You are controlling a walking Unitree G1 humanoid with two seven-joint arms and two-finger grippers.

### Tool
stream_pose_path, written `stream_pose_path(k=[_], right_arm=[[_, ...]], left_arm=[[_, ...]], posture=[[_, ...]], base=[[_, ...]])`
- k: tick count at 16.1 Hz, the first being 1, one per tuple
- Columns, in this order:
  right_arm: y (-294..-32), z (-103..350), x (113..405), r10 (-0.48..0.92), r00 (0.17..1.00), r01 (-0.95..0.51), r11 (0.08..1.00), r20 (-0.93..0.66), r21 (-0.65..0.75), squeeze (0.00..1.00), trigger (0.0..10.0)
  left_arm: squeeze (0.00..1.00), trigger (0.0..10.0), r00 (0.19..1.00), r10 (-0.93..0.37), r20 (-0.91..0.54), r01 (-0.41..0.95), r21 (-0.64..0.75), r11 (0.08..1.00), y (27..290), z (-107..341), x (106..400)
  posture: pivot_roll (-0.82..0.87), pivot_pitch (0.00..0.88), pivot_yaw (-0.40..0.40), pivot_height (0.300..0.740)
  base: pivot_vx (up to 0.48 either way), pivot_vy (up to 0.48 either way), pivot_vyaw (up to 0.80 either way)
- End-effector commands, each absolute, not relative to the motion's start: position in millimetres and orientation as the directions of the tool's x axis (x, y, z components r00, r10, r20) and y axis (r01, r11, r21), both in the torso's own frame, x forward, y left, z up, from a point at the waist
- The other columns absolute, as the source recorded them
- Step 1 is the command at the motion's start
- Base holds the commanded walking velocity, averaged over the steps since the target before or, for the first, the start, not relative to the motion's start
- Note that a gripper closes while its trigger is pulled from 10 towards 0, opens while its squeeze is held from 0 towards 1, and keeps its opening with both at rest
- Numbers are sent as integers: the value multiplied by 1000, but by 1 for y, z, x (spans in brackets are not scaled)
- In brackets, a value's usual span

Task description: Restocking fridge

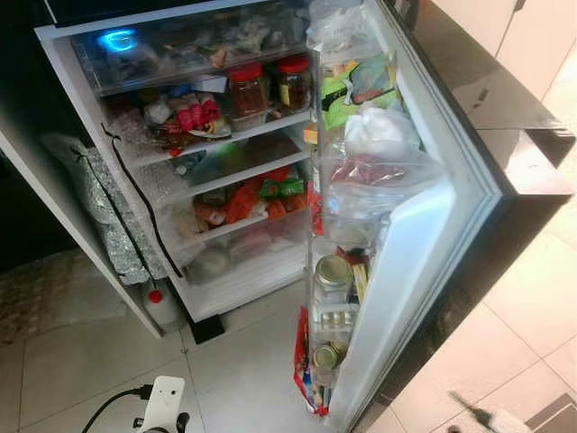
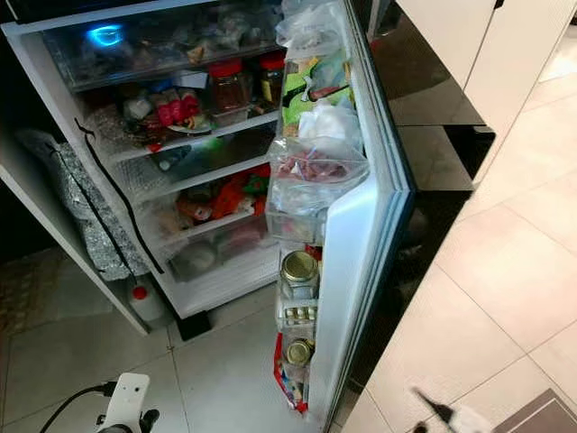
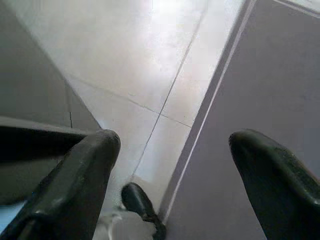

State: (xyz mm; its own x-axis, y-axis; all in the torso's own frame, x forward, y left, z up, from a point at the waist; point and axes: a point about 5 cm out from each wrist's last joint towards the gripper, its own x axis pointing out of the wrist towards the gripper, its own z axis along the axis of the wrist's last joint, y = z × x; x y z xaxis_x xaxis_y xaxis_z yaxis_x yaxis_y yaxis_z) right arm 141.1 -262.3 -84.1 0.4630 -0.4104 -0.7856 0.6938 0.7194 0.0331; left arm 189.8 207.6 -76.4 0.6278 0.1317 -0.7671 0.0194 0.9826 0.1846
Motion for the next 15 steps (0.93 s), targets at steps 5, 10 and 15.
stream_pose_path(k=[5,10,15], right_arm=[[-245,-79,166,-262,614,670,671,-744,318,0,10000],[-245,-78,167,-255,622,670,662,-740,336,0,10000],[-224,-68,190,-59,796,482,663,-603,573,0,10000]], left_arm=[[0,10000,625,136,-768,15,186,982,208,-77,187],[0,10000,626,136,-768,15,186,982,208,-77,187],[0,10000,621,123,-774,24,175,984,209,-78,186]], posture=[[-171,0,31,740],[-171,0,31,740],[-201,0,47,740]], base=[[0,0,0],[0,0,0],[0,0,0]])
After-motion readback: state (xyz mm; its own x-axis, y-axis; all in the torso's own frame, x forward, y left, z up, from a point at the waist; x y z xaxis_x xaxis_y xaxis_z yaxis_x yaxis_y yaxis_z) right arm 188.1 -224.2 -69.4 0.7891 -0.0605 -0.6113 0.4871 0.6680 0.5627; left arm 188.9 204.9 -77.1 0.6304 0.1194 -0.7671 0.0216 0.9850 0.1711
